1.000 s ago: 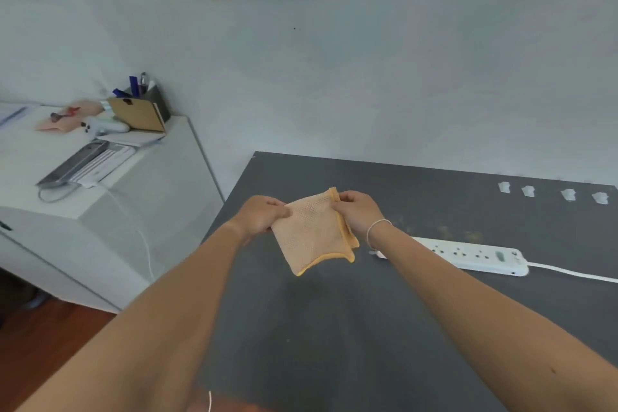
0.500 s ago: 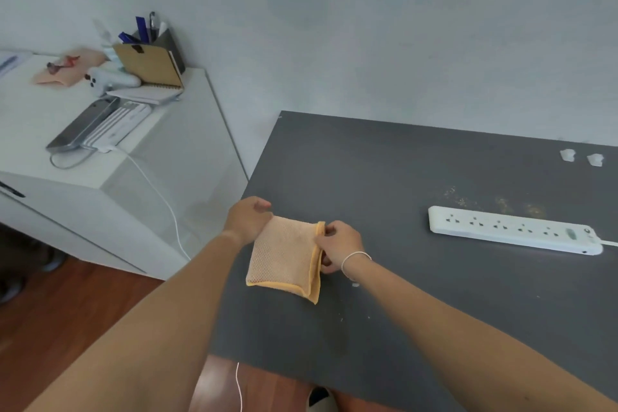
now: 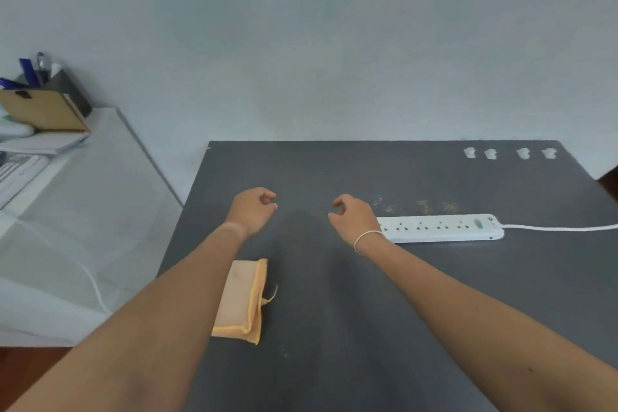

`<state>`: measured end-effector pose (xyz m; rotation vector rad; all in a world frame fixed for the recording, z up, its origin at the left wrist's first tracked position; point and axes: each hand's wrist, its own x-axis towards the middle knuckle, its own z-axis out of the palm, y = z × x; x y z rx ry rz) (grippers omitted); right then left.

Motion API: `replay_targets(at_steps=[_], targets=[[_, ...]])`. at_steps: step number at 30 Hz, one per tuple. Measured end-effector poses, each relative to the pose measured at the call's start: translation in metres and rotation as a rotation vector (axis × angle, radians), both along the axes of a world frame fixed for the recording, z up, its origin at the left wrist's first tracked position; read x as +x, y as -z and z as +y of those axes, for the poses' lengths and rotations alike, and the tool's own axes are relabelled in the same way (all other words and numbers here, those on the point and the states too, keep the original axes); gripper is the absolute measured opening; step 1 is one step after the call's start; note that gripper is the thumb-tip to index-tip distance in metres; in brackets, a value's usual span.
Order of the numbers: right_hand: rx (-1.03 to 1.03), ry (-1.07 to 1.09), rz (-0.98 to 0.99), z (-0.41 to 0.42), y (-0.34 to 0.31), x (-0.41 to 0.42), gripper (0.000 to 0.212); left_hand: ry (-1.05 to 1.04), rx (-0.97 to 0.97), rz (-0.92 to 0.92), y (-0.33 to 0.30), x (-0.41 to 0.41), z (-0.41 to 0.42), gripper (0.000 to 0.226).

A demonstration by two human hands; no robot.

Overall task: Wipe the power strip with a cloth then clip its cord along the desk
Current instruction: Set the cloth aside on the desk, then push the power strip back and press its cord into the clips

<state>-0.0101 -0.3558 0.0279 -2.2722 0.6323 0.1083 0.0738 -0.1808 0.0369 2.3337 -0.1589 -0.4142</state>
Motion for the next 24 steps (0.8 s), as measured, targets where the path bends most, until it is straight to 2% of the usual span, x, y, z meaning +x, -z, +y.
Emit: replay_targets(at_steps=[6, 12, 16, 24], targets=[[-0.098, 0.027, -0.014, -0.101, -0.007, -0.029, 0.031, 0.161, 0.000, -0.014, -0.005, -0.012, -0.103, 0.030], [-0.210, -0.071, 0.058, -0.208, 0.009, -0.065, 0.034, 0.304, 0.090, 0.039, 0.003, -0.046, -0.189, 0.036], [-0.346, -0.248, 0.142, -0.264, 0.021, -0.082, 0.041, 0.369, 0.194, 0.047, 0.012, -0.057, -0.220, 0.039], [-0.350, -0.423, 0.156, -0.312, 0.040, -0.094, 0.056, 0.435, 0.381, 0.066, 0.030, -0.079, -0.251, 0.055]])
